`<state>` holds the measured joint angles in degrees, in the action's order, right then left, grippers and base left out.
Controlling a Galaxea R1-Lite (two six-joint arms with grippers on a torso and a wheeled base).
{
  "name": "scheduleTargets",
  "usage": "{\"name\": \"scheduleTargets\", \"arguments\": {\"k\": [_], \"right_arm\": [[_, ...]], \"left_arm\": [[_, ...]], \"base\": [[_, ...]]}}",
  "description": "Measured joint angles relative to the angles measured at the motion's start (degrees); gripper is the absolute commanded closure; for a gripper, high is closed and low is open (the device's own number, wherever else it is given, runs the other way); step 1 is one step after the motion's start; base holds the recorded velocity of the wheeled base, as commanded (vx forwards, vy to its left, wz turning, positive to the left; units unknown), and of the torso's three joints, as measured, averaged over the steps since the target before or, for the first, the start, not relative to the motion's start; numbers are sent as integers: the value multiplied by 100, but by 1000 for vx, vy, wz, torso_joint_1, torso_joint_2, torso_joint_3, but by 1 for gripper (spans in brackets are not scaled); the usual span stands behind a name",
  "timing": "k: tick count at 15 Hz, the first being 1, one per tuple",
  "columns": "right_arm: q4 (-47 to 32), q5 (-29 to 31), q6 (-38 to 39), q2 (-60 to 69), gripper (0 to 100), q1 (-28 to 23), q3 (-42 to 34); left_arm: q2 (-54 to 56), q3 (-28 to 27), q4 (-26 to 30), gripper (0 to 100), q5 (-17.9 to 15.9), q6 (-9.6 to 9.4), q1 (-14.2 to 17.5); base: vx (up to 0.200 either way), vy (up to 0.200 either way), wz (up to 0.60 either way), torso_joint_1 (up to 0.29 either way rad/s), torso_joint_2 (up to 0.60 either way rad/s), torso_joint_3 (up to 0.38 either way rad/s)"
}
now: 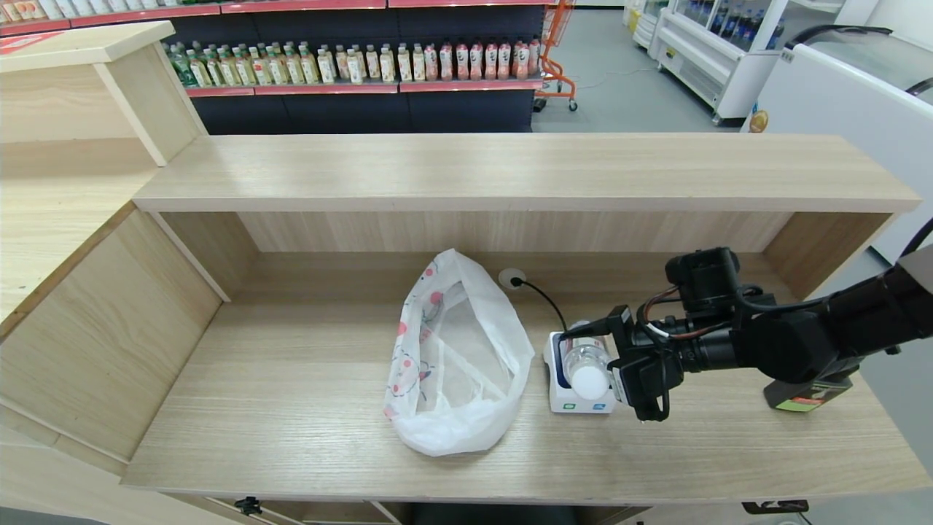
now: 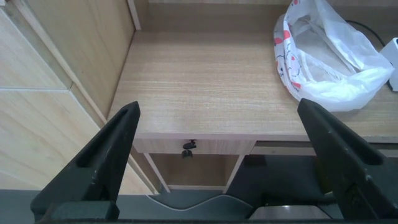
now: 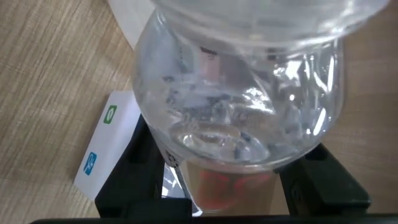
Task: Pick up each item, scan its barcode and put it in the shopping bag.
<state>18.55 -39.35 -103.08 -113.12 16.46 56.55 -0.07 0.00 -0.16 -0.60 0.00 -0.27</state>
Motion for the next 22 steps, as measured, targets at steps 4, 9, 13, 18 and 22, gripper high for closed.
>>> {"name": "scheduleTargets", "arguments": {"k": [4,9,13,18,22], "right_arm": [[-4,16,-2,-13,100,35,-22],[-20,16,48,-6,100,63,55],[33,158,1139,361,100,187,191],[126,763,3751,1375,100,366,907],[-161,1615,6945,1762,100,327,1376]], "left_arm": [[0,0,0,0,-2,0,0],[0,0,0,0,-2,0,0],[0,0,0,0,-2,0,0],[0,0,0,0,6,2,2],[0,0,0,0,6,21,0]], "base": [[0,0,0,0,0,0],[0,0,0,0,0,0],[0,0,0,0,0,0],[0,0,0,0,0,0],[0,0,0,0,0,0]]}}
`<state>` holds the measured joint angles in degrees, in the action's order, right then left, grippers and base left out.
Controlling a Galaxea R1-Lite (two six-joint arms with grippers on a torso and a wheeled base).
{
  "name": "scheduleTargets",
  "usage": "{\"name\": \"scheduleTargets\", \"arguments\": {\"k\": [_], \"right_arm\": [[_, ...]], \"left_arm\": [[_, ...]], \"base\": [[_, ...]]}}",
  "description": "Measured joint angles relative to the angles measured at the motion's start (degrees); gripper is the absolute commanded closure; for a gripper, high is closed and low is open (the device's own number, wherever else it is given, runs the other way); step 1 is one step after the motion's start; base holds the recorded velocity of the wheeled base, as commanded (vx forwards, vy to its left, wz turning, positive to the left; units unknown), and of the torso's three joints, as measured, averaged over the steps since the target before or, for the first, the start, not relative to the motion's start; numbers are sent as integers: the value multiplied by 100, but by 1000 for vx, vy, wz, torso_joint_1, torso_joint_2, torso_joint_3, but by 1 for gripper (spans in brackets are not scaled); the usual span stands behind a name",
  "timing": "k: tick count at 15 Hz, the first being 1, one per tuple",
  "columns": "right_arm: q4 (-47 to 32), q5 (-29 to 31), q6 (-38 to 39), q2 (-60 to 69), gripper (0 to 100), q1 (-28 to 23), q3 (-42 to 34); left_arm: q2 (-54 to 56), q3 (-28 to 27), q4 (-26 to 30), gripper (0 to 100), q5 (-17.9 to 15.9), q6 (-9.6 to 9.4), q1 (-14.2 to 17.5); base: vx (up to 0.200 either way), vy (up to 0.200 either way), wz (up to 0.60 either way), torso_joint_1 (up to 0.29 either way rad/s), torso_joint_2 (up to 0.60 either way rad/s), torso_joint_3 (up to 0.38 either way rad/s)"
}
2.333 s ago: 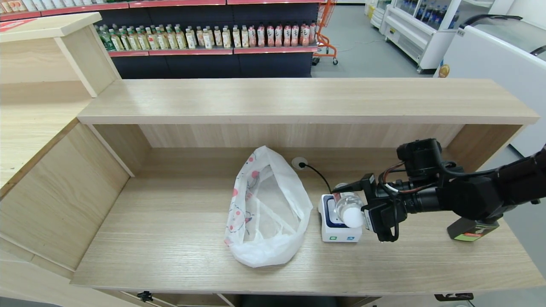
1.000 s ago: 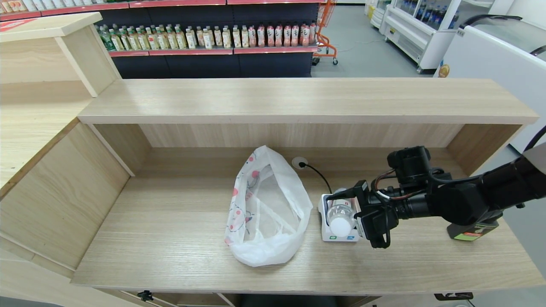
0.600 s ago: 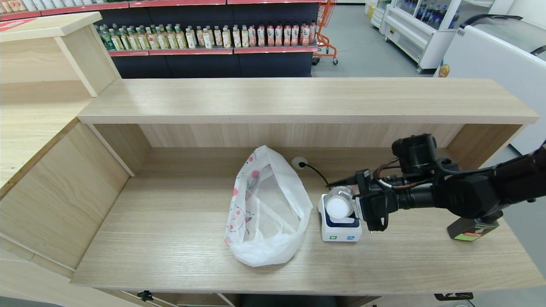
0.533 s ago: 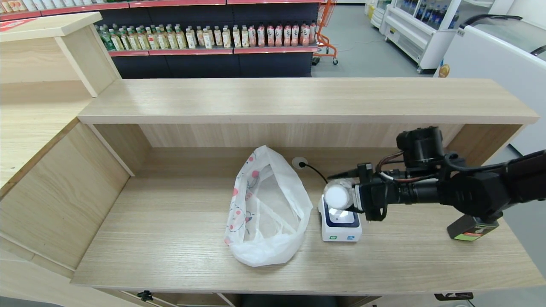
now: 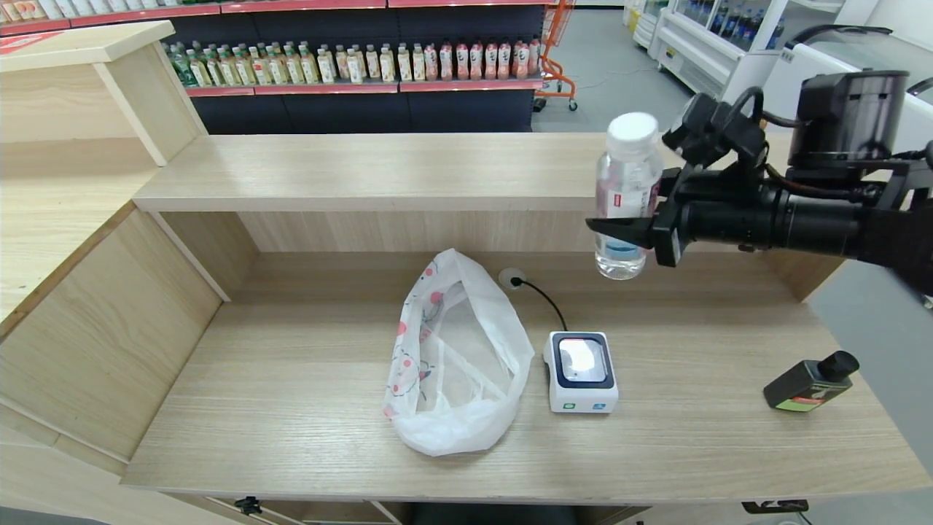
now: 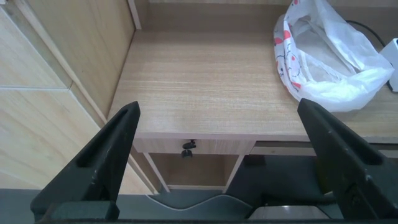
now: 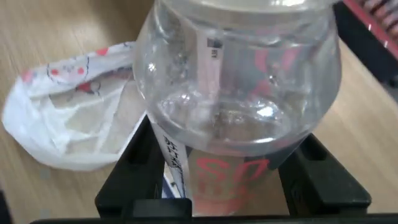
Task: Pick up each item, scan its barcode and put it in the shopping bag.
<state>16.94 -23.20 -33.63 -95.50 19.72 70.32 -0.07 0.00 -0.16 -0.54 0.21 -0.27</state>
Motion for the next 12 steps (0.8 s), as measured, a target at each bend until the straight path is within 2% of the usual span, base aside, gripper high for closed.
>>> {"name": "scheduleTargets", "arguments": {"k": [2,4,6,8,10,12], "right_arm": [[23,524,1746,188,100,4,-293],[469,741,2943,361,100,11,-992],[1641,781,3374,418,100,37,-1743],[2887,798,3489,250,100,117,-2365],[3629,816,3511,-67,100,266,-2701],[3832,831,3497,-378,100,485,-2832]], "left_arm": [[0,0,0,0,0,1,0],[0,0,0,0,0,1,0],[0,0,0,0,0,-2,0],[0,0,2,0,0,-5,0],[0,0,0,0,0,-5,5],[0,0,0,0,0,-5,2]], "base": [[0,0,0,0,0,0],[0,0,0,0,0,0],[0,0,0,0,0,0],[0,200,0,0,2,5],[0,200,0,-3,-5,5],[0,200,0,14,10,2]]}}
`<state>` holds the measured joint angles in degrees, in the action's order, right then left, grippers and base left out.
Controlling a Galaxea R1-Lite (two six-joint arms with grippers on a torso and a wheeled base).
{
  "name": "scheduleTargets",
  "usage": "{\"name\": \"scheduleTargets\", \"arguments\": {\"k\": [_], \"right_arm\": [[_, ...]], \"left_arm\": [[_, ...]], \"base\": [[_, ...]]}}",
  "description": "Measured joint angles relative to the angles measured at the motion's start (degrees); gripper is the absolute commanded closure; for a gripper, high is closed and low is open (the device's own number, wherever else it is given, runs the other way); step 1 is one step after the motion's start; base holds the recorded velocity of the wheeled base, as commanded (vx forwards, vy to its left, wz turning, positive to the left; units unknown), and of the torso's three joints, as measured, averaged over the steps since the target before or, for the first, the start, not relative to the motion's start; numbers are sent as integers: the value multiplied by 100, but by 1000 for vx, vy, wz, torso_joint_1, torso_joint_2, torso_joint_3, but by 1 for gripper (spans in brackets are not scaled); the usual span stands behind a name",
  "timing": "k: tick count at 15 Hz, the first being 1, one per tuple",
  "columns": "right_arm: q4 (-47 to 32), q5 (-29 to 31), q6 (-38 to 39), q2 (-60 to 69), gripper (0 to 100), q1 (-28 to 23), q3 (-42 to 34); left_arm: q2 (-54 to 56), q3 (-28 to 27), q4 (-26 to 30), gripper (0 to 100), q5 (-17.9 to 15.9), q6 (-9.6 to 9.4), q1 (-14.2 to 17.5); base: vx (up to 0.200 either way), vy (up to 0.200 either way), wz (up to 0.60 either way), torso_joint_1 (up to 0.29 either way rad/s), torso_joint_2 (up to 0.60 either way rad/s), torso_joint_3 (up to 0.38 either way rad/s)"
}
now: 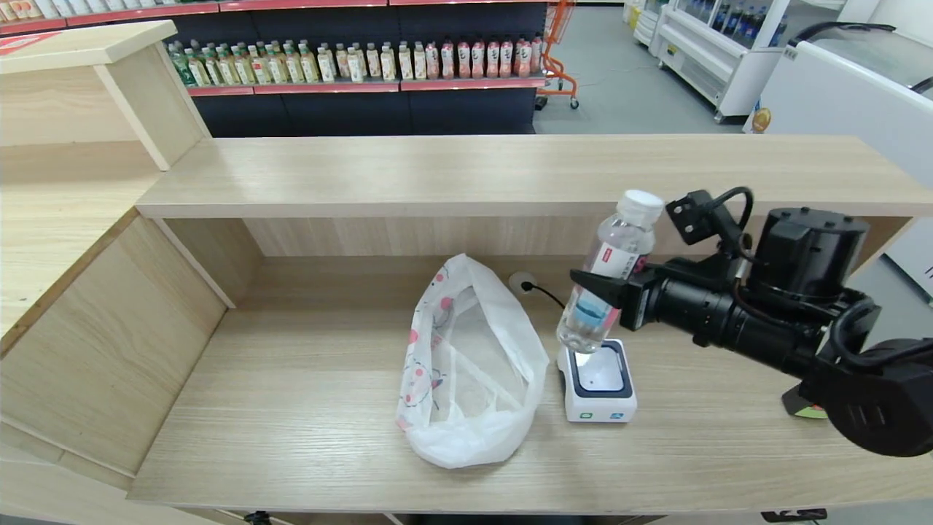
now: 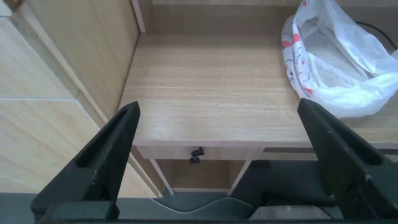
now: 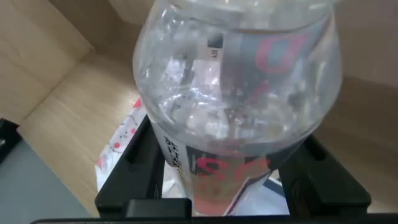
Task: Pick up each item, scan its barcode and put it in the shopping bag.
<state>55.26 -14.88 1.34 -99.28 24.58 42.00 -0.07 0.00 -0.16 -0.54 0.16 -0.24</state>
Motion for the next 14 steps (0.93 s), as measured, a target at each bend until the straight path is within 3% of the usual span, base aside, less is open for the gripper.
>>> {"name": "scheduleTargets", "arguments": {"k": [1,9,12,14], "right_arm": [[169,2,-4,-140,100,122,-2],[1451,38,-423,-1113,100,692,-352],[2890,44,-891,-1682,100,649,-837],[3363,30,-1070,-2050,100,656,-1061]], "left_arm": [[0,0,0,0,2,-5,-2],[0,0,0,0,0,5,2],[0,0,0,0,0,5,-2],[0,0,2,0,0,6,-5]], "base": [[0,200,0,2,2,7],[0,0,0,0,0,0],[0,0,0,0,0,0],[0,0,0,0,0,0]]}}
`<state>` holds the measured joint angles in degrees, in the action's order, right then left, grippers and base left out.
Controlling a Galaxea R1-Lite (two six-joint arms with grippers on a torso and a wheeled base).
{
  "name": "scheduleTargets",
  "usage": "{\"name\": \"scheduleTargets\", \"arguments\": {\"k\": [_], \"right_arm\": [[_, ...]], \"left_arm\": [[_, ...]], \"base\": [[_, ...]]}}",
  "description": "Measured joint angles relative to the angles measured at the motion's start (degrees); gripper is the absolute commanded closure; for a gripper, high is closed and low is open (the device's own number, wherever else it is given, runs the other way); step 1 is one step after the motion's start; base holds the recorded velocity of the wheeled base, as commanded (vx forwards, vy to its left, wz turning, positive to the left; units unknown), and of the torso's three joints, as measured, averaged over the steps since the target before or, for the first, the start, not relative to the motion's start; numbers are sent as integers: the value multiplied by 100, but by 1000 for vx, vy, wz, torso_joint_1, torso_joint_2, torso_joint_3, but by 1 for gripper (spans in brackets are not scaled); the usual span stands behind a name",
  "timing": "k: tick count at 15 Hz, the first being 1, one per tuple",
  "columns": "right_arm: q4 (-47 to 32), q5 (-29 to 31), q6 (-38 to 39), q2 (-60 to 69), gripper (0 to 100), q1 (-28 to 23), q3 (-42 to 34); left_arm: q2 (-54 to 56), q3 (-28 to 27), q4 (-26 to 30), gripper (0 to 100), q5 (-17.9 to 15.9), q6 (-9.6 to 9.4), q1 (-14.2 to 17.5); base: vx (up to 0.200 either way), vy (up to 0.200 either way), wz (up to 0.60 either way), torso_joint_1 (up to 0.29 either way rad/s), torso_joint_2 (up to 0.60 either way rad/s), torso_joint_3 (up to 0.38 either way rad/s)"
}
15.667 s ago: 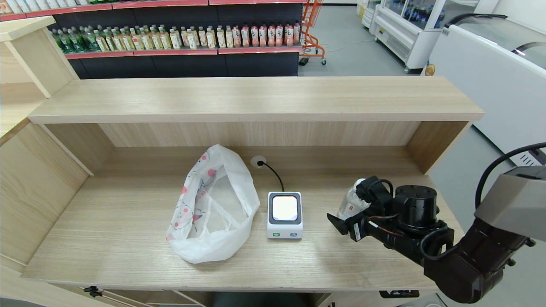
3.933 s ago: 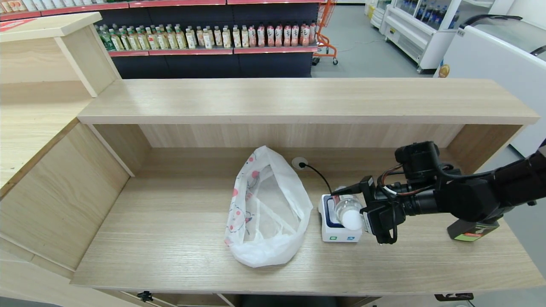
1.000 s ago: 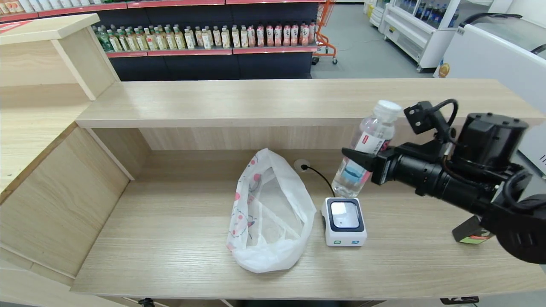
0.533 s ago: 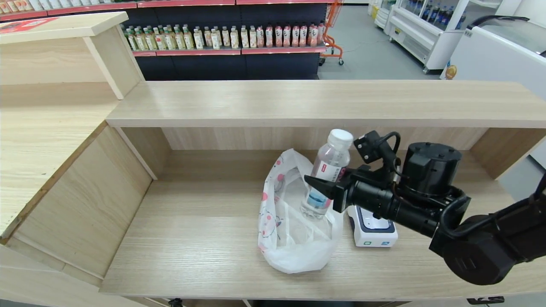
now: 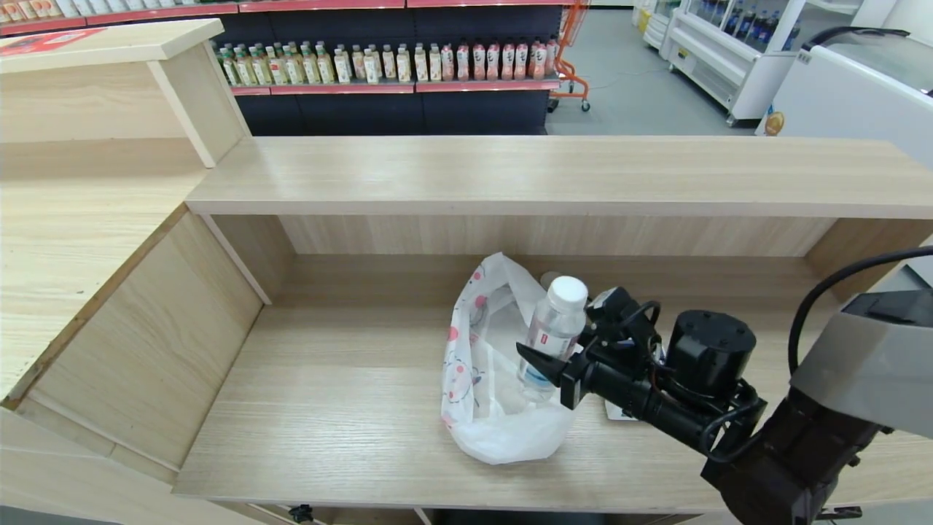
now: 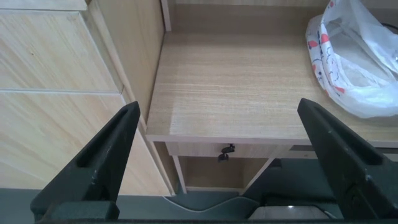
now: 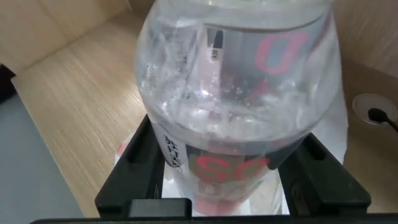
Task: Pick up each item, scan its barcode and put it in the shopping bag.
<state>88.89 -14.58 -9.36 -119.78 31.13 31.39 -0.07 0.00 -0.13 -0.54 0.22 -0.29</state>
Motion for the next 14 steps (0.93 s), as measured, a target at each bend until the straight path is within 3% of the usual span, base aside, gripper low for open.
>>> {"name": "scheduleTargets", "arguments": {"k": [7,11,12,14], "right_arm": [[107,-28,-56,-688,100,-197,-44],[102,-28,-478,-898,100,-274,-22],[112,-37,-492,-926,0,-283,-9],[124,-44,-503,-957,0,-297,5]], "left_arm": [[0,0,-2,0,0,-1,2],[0,0,-2,0,0,-4,7],[0,0,-2,0,0,-4,2],[0,0,-2,0,0,-1,2]], "base": [[0,0,0,0,0,0],[0,0,0,0,0,0],[0,0,0,0,0,0],[0,0,0,0,0,0]]}}
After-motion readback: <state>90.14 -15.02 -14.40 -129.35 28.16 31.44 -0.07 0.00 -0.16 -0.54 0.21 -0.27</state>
